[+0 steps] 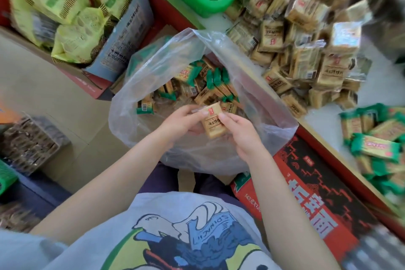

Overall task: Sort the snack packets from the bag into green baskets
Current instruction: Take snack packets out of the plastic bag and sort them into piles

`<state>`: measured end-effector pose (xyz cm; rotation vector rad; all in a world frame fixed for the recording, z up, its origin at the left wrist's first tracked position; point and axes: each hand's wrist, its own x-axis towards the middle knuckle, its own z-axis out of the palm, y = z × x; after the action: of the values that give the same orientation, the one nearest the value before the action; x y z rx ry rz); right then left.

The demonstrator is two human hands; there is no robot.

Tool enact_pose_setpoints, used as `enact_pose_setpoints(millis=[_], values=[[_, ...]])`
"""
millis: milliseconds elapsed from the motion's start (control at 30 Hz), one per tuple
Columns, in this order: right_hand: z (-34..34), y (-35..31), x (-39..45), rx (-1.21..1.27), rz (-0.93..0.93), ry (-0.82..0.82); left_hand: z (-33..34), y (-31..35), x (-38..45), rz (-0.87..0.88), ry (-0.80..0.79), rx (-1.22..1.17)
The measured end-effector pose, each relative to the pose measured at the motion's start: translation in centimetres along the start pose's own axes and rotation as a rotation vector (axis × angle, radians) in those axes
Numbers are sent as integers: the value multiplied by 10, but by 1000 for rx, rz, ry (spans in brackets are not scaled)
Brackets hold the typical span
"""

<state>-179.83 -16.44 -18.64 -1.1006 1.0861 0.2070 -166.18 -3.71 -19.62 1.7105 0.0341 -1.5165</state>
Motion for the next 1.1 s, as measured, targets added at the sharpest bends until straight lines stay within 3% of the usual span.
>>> enact_pose_setpoints(millis=[100,200,300,433,500,567,633,800,967,1033,1100], values=[[-25,-34,-19,-108,-140,73,25,37,-6,93,-58,-59],[-50,-61,-35,-330,-256,236,55,78,-9,184,31,-75],[-77,-82,-52,-589,-299,297,88,116,-5,253,53,-42],[-120,-111,-59,-554,-276,466,123,156,12,382,-61,-46],[-142,-129,-56,-488,-261,566,127,165,28,534,34,209],[-158,-150,-49,-431,-296,657,124,164,52,639,101,662],[-168,-168,-35,-415,-324,715,121,158,69,559,44,942],[-172,-181,-4,-466,-270,681,125,149,84,499,38,1111],[-154,-157,-24,-414,-414,747,123,154,79,495,53,1270],[-136,-136,-39,-434,-496,741,115,154,66,609,96,1285],[-111,-105,-47,-469,-483,612,97,141,44,867,202,1152]])
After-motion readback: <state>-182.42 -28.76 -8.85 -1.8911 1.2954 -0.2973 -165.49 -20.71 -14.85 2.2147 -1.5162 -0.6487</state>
